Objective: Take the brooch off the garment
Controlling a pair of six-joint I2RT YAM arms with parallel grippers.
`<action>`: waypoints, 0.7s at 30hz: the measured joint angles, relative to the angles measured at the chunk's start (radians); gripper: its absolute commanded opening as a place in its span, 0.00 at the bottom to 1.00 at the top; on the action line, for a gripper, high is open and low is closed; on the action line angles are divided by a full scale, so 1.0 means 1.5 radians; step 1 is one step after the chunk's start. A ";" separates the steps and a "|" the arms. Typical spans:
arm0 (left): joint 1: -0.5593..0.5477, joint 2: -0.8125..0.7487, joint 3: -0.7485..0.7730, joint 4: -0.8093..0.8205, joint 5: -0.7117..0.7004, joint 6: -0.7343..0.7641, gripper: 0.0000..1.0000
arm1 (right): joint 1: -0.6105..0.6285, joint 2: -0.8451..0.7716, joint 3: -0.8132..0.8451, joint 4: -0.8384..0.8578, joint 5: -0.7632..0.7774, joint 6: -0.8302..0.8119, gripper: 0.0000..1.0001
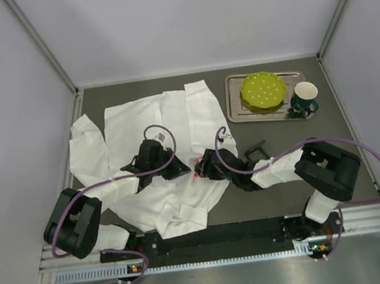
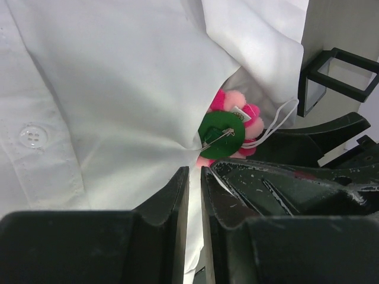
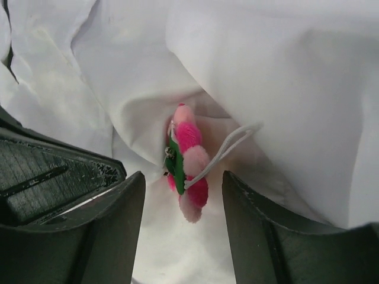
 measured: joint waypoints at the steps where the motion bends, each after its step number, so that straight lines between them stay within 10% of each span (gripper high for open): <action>1: 0.000 -0.002 -0.003 0.000 0.000 -0.001 0.18 | 0.001 0.000 0.002 -0.006 0.008 0.008 0.52; 21: 0.000 -0.015 -0.033 0.019 0.002 -0.010 0.23 | 0.036 0.025 0.100 -0.164 0.098 0.101 0.51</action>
